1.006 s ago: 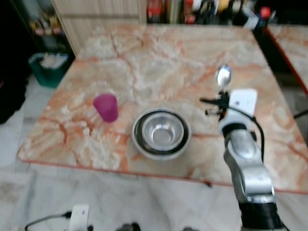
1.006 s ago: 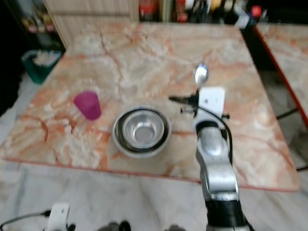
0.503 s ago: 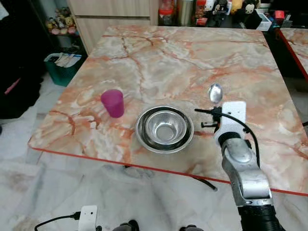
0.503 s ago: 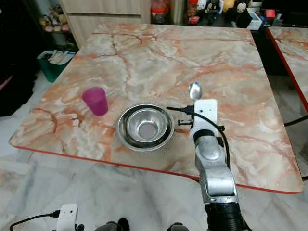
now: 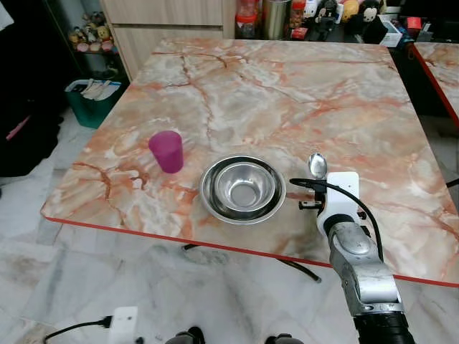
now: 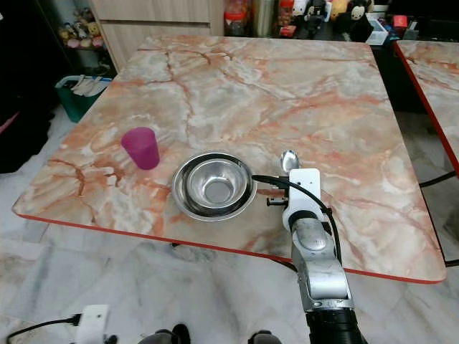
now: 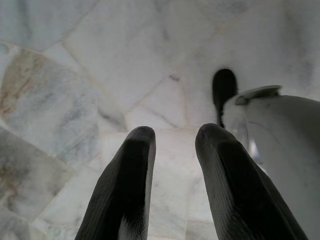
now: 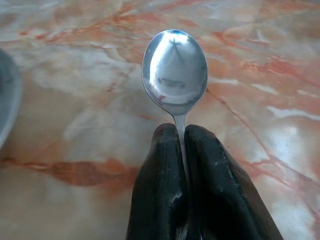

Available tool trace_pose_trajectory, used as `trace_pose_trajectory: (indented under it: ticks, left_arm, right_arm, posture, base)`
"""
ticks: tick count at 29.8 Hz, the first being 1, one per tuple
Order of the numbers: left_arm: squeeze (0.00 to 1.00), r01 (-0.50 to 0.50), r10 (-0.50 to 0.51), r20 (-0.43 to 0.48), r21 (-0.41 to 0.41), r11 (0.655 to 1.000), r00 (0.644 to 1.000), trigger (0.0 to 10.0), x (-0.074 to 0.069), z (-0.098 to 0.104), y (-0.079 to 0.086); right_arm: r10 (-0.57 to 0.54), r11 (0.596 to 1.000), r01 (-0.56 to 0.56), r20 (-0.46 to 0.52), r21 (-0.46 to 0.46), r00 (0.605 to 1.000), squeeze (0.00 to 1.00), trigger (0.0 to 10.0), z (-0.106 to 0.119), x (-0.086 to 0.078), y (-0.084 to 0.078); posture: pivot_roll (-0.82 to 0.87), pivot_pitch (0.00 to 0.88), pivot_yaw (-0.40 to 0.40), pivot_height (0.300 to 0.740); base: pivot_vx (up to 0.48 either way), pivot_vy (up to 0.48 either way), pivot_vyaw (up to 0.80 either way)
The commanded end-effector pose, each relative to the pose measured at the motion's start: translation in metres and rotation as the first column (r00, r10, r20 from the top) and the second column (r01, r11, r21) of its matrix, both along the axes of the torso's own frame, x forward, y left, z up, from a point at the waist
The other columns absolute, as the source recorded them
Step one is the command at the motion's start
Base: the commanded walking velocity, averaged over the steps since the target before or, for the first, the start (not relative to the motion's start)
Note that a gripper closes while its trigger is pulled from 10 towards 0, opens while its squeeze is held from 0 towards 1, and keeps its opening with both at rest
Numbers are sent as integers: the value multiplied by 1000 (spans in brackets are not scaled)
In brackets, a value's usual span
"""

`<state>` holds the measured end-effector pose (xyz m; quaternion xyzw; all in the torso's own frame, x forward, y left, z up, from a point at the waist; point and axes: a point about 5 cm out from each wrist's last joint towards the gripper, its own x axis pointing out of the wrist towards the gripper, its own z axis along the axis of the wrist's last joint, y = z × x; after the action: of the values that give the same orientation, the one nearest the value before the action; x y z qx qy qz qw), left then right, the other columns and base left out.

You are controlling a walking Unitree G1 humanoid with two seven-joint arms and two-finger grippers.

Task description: Setting the table

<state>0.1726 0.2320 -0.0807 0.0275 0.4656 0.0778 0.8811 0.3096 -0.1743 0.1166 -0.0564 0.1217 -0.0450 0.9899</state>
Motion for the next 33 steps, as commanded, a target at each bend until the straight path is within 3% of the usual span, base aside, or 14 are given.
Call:
trace_pose_trajectory:
  ticks: [1, 20, 33]
  left_arm:
    - [0, 4, -4, -29, -15, 1000, 1000, 10000, -10, -5, -4]
    - [0, 18, -18, -46, -11, 1000, 999, 10000, -11, -7, -6]
    - [0, 33, -33, -58, -8, 999, 998, 10000, -13, -7, -5]
  right_arm:
    - [3, 1000, -3, 0, 13, 1000, 0, 10000, -3, -1, 2]
    - [48, 998, -49, 24, 45, 999, 0, 10000, -1, 0, 9]
    - [36, 996, -32, -53, 79, 998, 0, 10000, -19, -6, 6]
  posture:
    - [-38, 179, 35, 740]
    - [-32, 180, 35, 740]
    - [-25, 192, 37, 740]
  base:
    - [0, 0, 0]
    - [0, 0, 0]
    - [0, 0, 0]
